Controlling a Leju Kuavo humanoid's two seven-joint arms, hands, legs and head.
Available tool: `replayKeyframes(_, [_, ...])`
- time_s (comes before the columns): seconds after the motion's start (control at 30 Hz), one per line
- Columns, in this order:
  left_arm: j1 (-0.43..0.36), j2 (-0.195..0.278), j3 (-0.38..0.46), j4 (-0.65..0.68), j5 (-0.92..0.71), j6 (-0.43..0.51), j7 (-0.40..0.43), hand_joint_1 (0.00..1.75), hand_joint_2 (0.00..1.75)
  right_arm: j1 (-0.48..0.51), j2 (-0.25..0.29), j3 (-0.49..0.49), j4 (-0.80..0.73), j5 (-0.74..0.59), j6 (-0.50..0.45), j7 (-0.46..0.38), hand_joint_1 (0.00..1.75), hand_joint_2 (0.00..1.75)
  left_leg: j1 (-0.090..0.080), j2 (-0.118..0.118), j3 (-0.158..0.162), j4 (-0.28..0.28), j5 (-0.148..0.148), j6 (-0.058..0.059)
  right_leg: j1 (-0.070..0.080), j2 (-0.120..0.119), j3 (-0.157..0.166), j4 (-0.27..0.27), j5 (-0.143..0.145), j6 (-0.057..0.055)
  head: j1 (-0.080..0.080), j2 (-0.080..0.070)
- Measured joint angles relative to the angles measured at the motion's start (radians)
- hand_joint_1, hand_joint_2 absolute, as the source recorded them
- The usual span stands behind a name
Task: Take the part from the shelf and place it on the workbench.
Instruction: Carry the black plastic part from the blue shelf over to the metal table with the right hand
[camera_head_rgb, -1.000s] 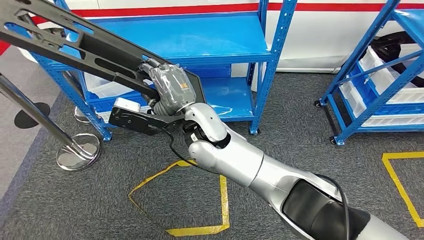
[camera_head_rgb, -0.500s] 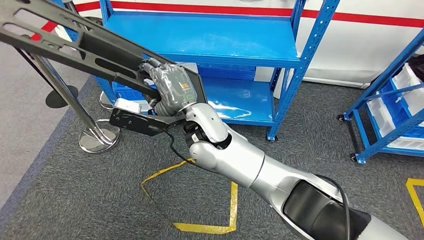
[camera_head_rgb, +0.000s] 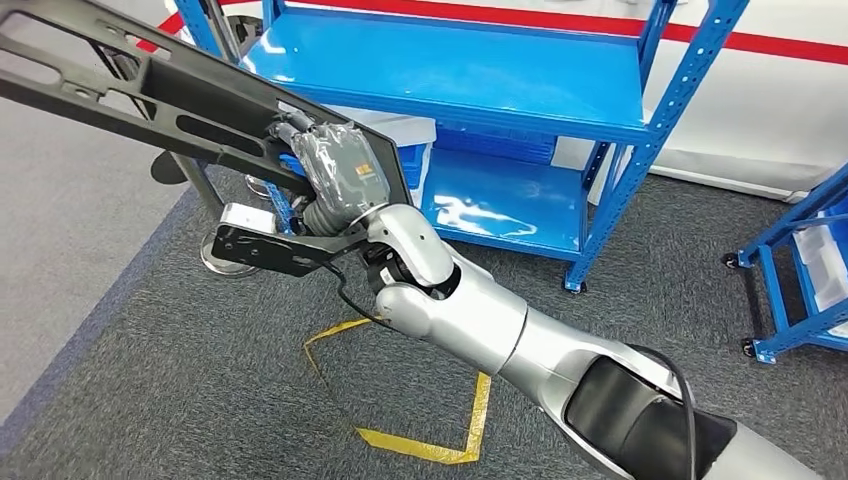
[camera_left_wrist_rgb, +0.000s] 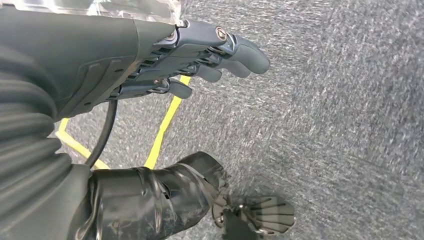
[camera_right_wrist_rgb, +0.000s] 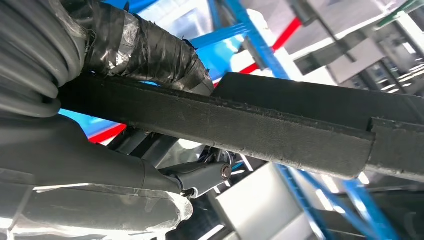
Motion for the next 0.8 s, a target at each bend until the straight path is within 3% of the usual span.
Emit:
replayKeyframes(0.03, [-0.002,0.001,0.0,0.0,0.0,0.001,-0.002,0.0,1.75,-0.001,-0.001,0.0,-0.001,0.013,-0.001,0.0,1.75,1.75,-0.006,0.005,0.007,-0.018,0.001,0.006,0.0,-0.01,0.0,-0.001,0.001,0.002,0.0,0.0])
replayKeyframes(0.1, [-0.001,0.003,0.0,0.0,0.0,0.006,-0.004,0.0,1.75,-0.001,-0.001,-0.001,-0.004,0.043,-0.002,0.005,1.75,1.75,-0.007,-0.015,0.008,-0.029,0.011,0.015,0.0,-0.024,0.004,-0.007,0.003,0.011,-0.002,0.0])
replayKeyframes(0.17, [0.004,0.004,0.0,0.0,0.0,0.013,-0.004,0.0,1.75,-0.001,-0.002,-0.001,-0.007,0.061,-0.001,0.008,1.75,1.75,0.0,-0.032,0.016,-0.049,0.026,0.022,-0.001,0.003,0.001,0.006,-0.012,0.021,0.0,0.0])
replayKeyframes(0.23, [0.003,0.004,0.0,0.0,-0.001,0.017,-0.005,0.0,1.75,0.0,-0.004,-0.001,-0.009,0.066,-0.001,0.007,1.75,1.75,0.006,-0.048,0.017,-0.061,0.037,0.027,-0.004,0.053,-0.035,0.091,-0.064,0.028,0.003,0.0])
replayKeyframes(0.3, [0.001,0.004,0.0,0.0,-0.001,0.018,-0.005,0.0,1.75,0.005,-0.008,-0.001,-0.01,0.068,-0.001,0.007,1.75,1.75,0.007,-0.068,0.012,-0.058,0.039,0.03,-0.007,0.071,-0.086,0.203,-0.111,0.034,0.004,0.0])
replayKeyframes(0.33, [0.001,0.004,0.0,0.0,-0.001,0.019,-0.005,0.0,1.75,0.009,-0.009,-0.001,-0.01,0.072,-0.001,0.007,1.75,1.75,0.008,-0.08,0.009,-0.055,0.039,0.029,-0.009,0.073,-0.096,0.226,-0.112,0.038,0.004,0.0])
replayKeyframes(0.37, [0.002,0.004,0.0,0.0,0.0,0.019,-0.005,0.0,1.75,0.011,-0.011,-0.001,-0.009,0.079,-0.001,0.008,1.75,1.75,0.009,-0.093,0.007,-0.049,0.038,0.028,-0.012,0.074,-0.093,0.22,-0.097,0.042,0.004,0.0])
replayKeyframes(0.4, [0.003,0.004,0.0,0.0,0.0,0.02,-0.004,0.0,1.75,0.012,-0.013,-0.001,-0.01,0.091,-0.001,0.009,1.75,1.75,0.012,-0.106,0.002,-0.041,0.036,0.025,-0.017,0.08,-0.071,0.177,-0.066,0.046,0.004,0.0])
replayKeyframes(0.47, [0.002,0.005,0.0,0.0,-0.001,0.022,-0.004,0.0,1.75,0.009,-0.014,0.0,-0.01,0.122,-0.001,0.012,1.75,1.75,0.018,-0.131,-0.014,-0.015,0.028,0.012,-0.027,0.119,-0.021,0.071,-0.023,0.052,0.004,0.0])
replayKeyframes(0.53, [0.001,0.005,0.0,0.0,-0.001,0.027,-0.004,0.0,1.75,0.009,-0.015,0.0,-0.011,0.145,0.0,0.014,1.75,1.75,0.021,-0.152,-0.033,0.003,0.025,-0.004,-0.029,0.148,-0.004,0.026,-0.017,0.045,0.004,0.0])
replayKeyframes(0.6, [0.005,0.006,0.0,0.0,-0.004,0.033,-0.002,0.0,1.75,0.009,-0.015,0.0,-0.012,0.155,0.002,0.015,1.75,1.75,0.026,-0.17,-0.043,0.0,0.032,-0.017,-0.024,0.134,-0.008,0.026,-0.014,0.03,0.003,0.0])
replayKeyframes(0.63, [0.009,0.005,-0.001,0.0,-0.005,0.035,-0.002,0.0,1.75,0.009,-0.014,0.0,-0.012,0.157,0.004,0.015,1.75,1.75,0.027,-0.168,-0.046,0.0,0.033,-0.022,-0.024,0.124,-0.007,0.022,-0.011,0.022,0.003,0.0])
replayKeyframes(0.7, [0.009,0.004,-0.001,0.0,-0.009,0.038,-0.001,0.0,1.75,0.007,-0.012,0.0,-0.014,0.159,0.006,0.013,1.75,1.75,0.025,-0.127,-0.066,0.036,0.011,-0.029,-0.027,0.103,-0.003,0.011,-0.004,0.01,-0.003,0.0])
replayKeyframes(0.77, [0.004,0.004,-0.002,0.0,-0.012,0.041,0.001,0.0,1.75,0.005,-0.011,0.0,-0.016,0.16,0.008,0.009,1.75,1.75,0.022,-0.075,-0.117,0.14,-0.04,-0.035,-0.024,0.08,-0.001,0.005,-0.001,0.004,-0.009,0.0])
replayKeyframes(0.8, [0.002,0.004,-0.002,0.0,-0.012,0.042,0.002,0.0,1.75,0.005,-0.011,0.0,-0.017,0.16,0.01,0.008,1.75,1.75,0.023,-0.065,-0.144,0.198,-0.062,-0.037,-0.022,0.067,-0.001,0.005,-0.002,0.002,-0.009,0.0])
